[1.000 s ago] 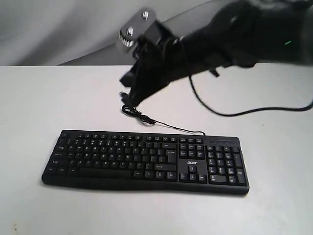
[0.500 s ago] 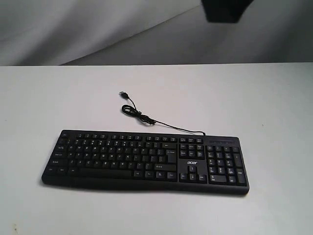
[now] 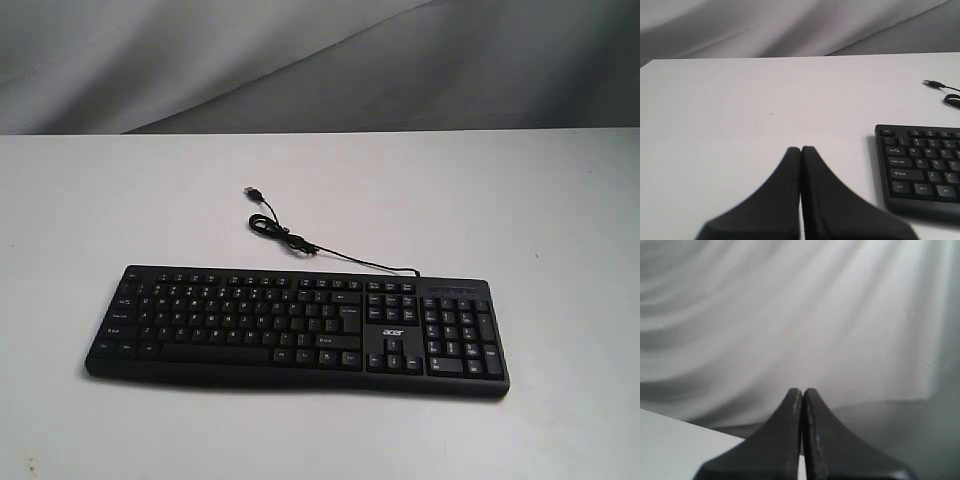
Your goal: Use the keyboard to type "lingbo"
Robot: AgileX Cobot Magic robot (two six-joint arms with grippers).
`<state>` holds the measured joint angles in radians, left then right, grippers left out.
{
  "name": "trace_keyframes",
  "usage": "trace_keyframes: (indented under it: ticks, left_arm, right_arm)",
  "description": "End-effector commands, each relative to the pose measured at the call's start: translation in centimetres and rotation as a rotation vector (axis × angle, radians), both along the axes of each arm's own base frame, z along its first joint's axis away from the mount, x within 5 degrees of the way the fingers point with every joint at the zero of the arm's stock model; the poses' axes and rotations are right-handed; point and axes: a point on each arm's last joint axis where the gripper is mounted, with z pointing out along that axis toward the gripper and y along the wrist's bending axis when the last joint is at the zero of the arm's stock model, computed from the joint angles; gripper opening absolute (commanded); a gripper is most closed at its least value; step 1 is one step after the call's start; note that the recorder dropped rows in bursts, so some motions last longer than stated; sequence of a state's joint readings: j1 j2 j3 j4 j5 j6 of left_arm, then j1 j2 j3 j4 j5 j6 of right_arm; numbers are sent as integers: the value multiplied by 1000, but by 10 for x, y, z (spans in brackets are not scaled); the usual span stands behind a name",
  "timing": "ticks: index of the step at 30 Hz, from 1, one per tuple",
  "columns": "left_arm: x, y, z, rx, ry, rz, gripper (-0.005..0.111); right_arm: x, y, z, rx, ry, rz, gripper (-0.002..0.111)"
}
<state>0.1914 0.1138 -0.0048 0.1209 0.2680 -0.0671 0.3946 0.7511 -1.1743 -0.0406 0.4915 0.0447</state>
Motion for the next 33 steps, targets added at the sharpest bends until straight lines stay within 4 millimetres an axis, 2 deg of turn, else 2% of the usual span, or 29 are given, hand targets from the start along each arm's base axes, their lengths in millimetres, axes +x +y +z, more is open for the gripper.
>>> trace_keyframes:
  ticks: [1, 4, 10, 12, 16, 17, 20, 24, 25, 26, 33]
  left_arm:
    - [0, 0, -1, -6, 3, 2, 1]
    - [0, 0, -1, -6, 3, 2, 1]
    - [0, 0, -1, -6, 3, 2, 1]
    - [0, 0, -1, -6, 3, 2, 1]
    - [0, 0, -1, -6, 3, 2, 1]
    - [0, 0, -1, -6, 3, 2, 1]
    - [0, 0, -1, -6, 1, 2, 1]
    - [0, 0, -1, -6, 1, 2, 1]
    - [0, 0, -1, -6, 1, 2, 1]
    - [0, 0, -1, -6, 1, 2, 1]
    - [0, 0, -1, -6, 1, 2, 1]
  right_arm:
    - [-14, -27, -50, -21, 4, -201, 0]
    - [-38, -38, -94, -20, -88, -286, 0]
    - [-59, -44, -149, -38, -89, -353, 0]
    - [-62, -45, -167, -43, -74, -373, 0]
    - [-67, -48, -216, -70, -37, -441, 0]
    - [-67, -49, -234, -71, -15, -454, 0]
    - [-59, -50, -271, -89, 94, -459, 0]
    - [-55, -50, -297, -85, 175, -452, 0]
    - [-55, -50, -297, -85, 175, -452, 0]
    - [-57, -50, -304, -94, 252, -456, 0]
    - [-57, -50, -305, -80, 269, -454, 0]
